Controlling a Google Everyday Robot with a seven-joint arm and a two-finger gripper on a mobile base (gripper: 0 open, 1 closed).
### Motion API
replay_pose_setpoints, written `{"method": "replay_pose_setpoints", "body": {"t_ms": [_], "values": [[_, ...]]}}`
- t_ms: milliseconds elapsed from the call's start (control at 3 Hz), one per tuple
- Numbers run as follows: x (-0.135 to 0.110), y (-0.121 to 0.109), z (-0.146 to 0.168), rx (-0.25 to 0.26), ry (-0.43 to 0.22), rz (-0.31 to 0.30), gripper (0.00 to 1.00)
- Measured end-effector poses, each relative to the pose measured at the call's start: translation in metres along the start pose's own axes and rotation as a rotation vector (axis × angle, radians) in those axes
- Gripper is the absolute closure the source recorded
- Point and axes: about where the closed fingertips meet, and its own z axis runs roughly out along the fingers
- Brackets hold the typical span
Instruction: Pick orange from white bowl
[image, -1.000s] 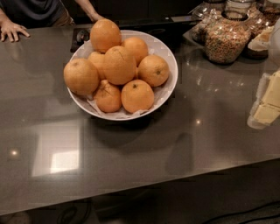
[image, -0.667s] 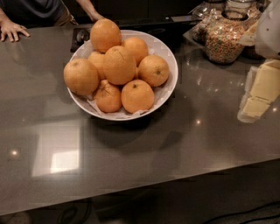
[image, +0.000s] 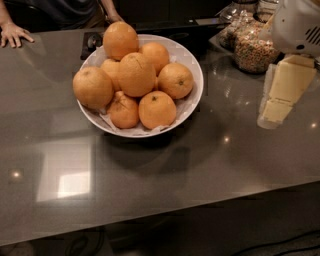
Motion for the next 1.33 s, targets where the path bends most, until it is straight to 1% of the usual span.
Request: {"method": "replay_pose_setpoints", "body": {"t_ms": [333, 667, 1000, 1333], "values": [[0.000, 0.000, 0.000, 0.000, 0.000, 0.000, 0.00], [-0.040, -0.011, -0.005, 0.016, -0.011, -0.021, 0.00], [-0.091, -0.023, -0.010, 0.032, -0.006, -0.061, 0.00], [-0.103, -0.027, -0.013, 0.058, -0.029, -0.073, 0.00]]}}
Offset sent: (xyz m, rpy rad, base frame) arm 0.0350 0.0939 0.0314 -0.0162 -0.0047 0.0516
